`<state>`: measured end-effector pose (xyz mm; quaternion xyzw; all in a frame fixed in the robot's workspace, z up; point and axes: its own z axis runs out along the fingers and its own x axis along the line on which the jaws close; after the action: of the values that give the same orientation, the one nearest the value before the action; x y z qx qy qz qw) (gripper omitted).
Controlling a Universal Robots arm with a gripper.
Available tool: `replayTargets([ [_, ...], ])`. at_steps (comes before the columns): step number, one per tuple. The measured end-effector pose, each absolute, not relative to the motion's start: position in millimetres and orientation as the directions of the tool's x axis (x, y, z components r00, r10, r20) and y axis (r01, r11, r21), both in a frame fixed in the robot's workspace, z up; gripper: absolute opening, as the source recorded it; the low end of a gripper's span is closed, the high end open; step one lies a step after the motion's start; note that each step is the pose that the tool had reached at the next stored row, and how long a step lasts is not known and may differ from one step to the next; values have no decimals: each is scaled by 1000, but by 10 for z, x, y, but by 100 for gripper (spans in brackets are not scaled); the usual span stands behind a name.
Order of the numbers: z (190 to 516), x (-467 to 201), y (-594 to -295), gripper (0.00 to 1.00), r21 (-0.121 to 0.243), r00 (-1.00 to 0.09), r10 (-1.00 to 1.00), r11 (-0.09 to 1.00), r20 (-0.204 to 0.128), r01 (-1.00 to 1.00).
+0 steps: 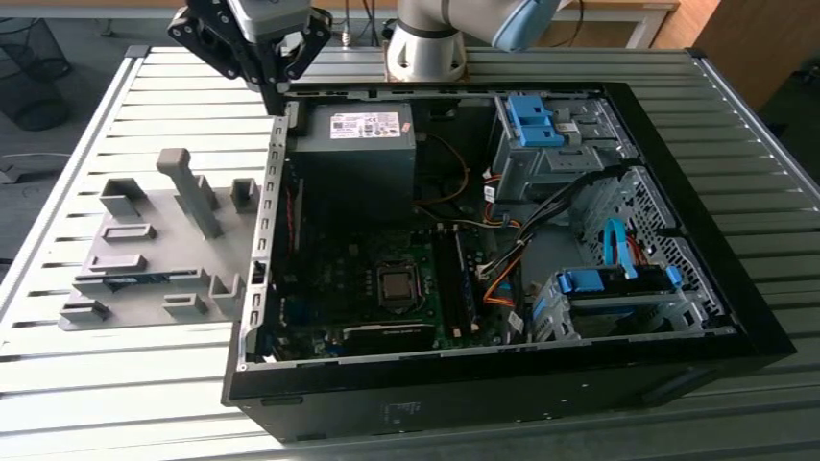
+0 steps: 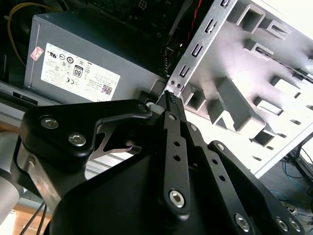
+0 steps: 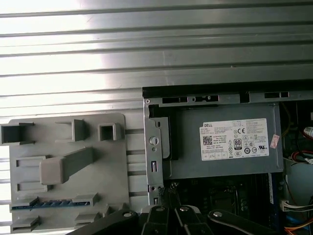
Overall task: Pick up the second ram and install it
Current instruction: 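Reach for the second ram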
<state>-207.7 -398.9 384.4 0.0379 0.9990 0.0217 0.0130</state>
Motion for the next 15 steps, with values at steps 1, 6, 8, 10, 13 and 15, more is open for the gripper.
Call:
replayTargets([
  [1, 3843, -2086, -3990, 11, 44, -997, 76, 996, -24, 75],
  [6, 3842, -2138, -3989, 11, 44, -997, 76, 996, -24, 75],
  [8, 3842, -2159, -3990, 11, 44, -997, 76, 996, -24, 75],
  [10, 3841, -2189, -3989, 11, 44, -997, 76, 996, -24, 75],
  [13, 3840, -2230, -3989, 11, 44, -997, 76, 996, -24, 75],
  [15, 3840, -2254, -3989, 11, 44, -997, 76, 996, -24, 75],
])
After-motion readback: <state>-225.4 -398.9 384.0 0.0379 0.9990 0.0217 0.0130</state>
